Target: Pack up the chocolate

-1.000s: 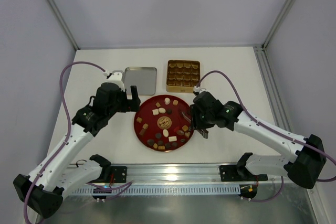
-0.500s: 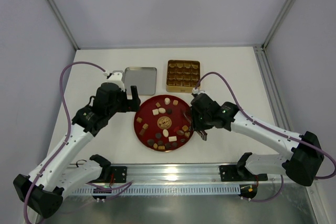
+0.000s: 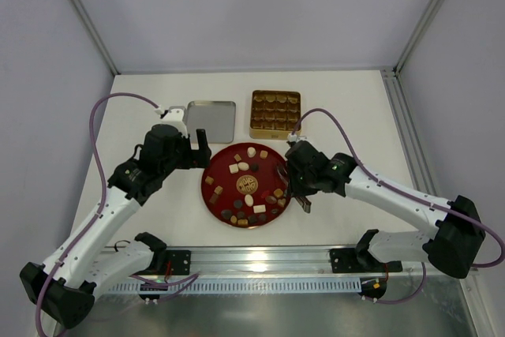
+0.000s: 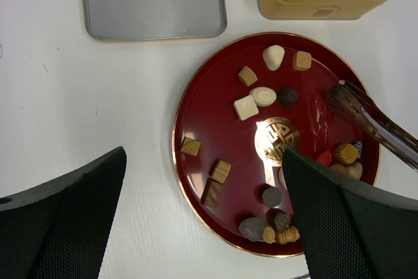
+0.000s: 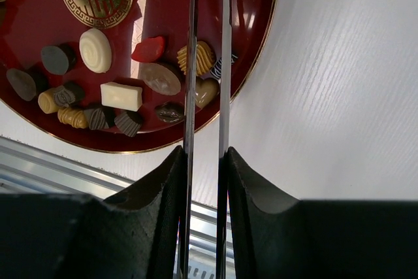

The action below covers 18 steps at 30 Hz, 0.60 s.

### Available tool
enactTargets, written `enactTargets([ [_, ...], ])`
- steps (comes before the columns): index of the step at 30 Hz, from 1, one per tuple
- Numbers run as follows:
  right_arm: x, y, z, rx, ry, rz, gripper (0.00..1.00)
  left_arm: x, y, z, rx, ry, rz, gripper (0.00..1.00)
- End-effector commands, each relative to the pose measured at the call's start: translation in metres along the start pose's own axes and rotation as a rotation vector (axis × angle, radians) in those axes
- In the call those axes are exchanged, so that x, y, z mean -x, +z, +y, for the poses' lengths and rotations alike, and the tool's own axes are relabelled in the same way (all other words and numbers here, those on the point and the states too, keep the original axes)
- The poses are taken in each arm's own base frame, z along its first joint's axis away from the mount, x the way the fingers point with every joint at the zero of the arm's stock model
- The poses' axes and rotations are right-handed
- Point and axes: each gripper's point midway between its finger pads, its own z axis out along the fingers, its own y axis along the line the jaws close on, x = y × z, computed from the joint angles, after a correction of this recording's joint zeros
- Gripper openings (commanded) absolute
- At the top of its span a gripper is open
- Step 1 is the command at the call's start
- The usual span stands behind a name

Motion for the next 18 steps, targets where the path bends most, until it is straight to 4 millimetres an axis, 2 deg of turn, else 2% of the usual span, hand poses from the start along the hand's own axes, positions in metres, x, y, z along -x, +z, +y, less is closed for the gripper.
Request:
enactTargets([
  [1, 0.025, -0.013, 0.013, 0.032, 0.007, -0.08, 0.22, 0.015, -0.007, -0.006, -0.025, -0.018, -0.053, 1.0],
  [7, 0.046, -0.036, 0.018, 0.04, -0.009, -0.133, 0.22, 0.016, -0.007, -0.006, -0.023, -0.019, -0.055, 1.0],
  [11, 0.068, -0.054, 0.023, 0.045, -0.019, -0.191, 0.22, 0.016, -0.008, -0.006, -0.025, -0.019, -0.056, 1.0],
  [13, 0.078, -0.055, 0.025, 0.038, -0.032, -0.201, 0.21, 0.017, -0.008, -0.007, -0.029, -0.019, -0.058, 1.0],
  [16, 0.113, -0.064, 0.032, 0.052, -0.036, -0.267, 0.21, 0.016, -0.008, -0.006, -0.027, -0.019, -0.056, 1.0],
  [18, 0.133, -0.059, 0.027, 0.05, -0.014, -0.282, 0.22, 0.016, -0.008, -0.006, -0.027, -0.019, -0.057, 1.0],
])
